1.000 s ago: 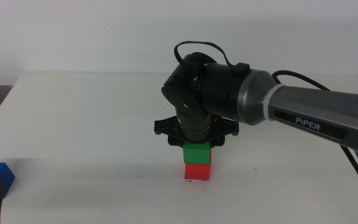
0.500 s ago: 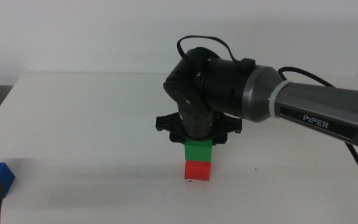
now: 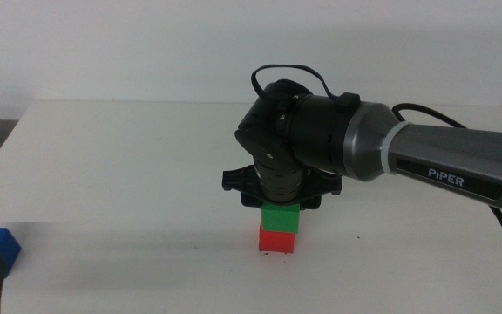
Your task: Stack red cubes first, then green, then blue cubes in a specific spot.
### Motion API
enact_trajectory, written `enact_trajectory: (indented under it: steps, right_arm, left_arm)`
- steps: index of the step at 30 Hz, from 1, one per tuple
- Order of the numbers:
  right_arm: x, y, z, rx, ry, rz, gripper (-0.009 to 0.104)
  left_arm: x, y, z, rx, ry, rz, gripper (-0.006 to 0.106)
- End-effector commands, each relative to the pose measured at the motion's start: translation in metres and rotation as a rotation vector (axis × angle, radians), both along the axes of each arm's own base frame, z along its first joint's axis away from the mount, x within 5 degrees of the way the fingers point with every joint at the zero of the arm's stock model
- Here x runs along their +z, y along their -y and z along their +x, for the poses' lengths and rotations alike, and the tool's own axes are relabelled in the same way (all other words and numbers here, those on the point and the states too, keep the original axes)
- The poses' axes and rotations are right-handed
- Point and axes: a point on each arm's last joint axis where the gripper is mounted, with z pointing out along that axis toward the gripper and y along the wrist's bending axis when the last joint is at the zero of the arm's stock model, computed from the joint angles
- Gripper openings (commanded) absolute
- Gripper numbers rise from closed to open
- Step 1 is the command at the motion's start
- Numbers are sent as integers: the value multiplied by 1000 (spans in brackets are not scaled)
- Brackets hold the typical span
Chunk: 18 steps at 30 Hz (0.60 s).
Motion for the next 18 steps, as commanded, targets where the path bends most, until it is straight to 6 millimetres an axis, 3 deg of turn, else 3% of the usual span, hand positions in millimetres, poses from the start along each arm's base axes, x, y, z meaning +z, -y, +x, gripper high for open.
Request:
enact_trajectory:
  steps: [1,10,11,15,18]
  right_arm:
    - [0,1,-1,6,13,8,10]
    - [0,0,0,11,21,19,10]
    - [0,0,0,10,19,16,64]
    - [1,1,0,15,32,7,93]
    - [29,2,-12,41,79,-1,93]
  left_arm:
    - [1,0,0,-2,16,-9,92]
    - [1,0,0,-2,16,-9,92]
    - [1,0,0,-2,16,-9,92]
    - [1,0,0,-2,16,-9,92]
    - [1,0,0,-2,16,-9,92]
